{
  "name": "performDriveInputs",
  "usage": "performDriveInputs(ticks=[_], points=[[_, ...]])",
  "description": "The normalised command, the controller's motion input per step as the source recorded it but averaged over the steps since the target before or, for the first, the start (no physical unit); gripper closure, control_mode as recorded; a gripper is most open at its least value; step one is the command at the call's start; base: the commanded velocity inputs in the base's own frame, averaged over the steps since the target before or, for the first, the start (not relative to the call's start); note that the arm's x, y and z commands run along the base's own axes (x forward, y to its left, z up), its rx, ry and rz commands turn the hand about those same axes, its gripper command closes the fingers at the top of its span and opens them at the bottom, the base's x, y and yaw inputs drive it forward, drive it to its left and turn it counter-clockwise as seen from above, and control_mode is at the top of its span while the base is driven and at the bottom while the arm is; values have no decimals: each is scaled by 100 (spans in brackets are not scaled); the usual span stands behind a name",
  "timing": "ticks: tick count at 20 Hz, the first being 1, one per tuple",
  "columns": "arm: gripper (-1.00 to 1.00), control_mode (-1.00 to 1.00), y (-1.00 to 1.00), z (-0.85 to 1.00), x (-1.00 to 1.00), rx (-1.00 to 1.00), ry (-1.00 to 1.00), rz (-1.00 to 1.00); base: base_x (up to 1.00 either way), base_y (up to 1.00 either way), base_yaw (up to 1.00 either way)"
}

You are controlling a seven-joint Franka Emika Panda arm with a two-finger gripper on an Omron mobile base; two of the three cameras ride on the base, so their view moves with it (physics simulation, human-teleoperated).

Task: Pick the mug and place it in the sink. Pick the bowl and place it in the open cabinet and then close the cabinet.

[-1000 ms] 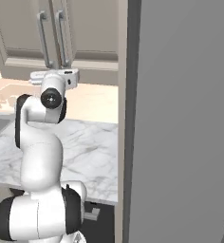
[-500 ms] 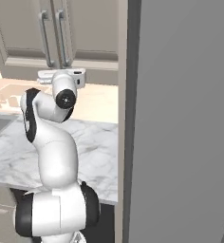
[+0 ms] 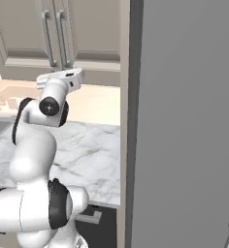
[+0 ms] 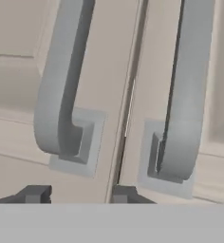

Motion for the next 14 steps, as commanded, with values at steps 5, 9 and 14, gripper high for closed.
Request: performDriveInputs(ticks=[5,9,14], points=[[-100,-100,97,0,50,-28,-17,-59,0,0,0],[-100,-100,95,0,80,-25,-4,-63,0,0,0],[-100,-100,84,1,98,-18,0,-58,0,0,0]])
